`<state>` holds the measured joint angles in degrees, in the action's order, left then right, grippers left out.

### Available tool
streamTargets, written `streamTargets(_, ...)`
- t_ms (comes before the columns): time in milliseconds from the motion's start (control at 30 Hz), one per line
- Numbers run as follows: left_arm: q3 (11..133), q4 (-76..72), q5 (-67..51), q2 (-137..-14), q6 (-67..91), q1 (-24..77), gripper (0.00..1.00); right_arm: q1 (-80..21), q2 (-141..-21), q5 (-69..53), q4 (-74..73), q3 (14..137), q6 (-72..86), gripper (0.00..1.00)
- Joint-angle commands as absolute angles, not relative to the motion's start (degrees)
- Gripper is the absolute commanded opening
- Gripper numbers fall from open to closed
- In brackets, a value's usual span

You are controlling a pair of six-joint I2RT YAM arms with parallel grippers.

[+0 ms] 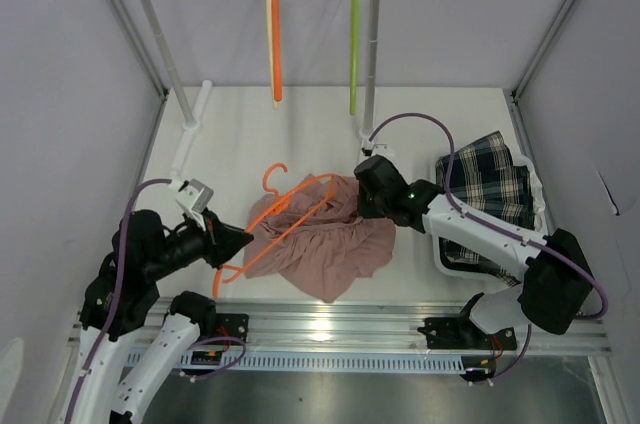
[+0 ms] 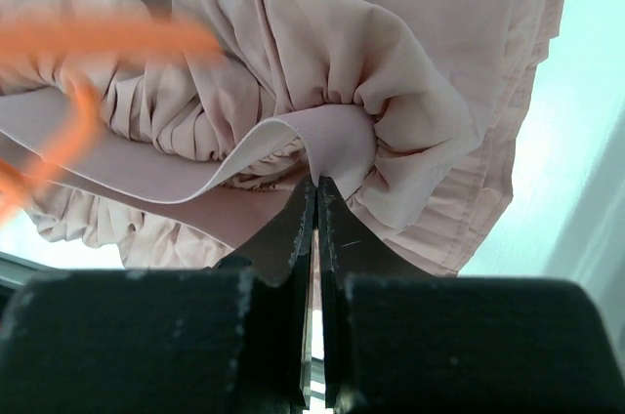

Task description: Place the skirt on the hanger

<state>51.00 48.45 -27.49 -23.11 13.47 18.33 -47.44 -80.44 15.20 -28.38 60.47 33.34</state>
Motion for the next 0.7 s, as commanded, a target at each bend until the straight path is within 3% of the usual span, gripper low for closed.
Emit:
streamTargets(0, 50.7, 47.8, -33.1, -22.3, 11.4, 19.5, 0.0, -46.7, -81.6, 16.3, -29.6, 64.1, 32.1, 0.0)
streamTargets(667, 52.4, 49.7, -30.1, -25.0, 9.8, 21.5, 0.0, -46.2, -81.2, 15.5, -30.4, 65.5, 32.0, 0.0)
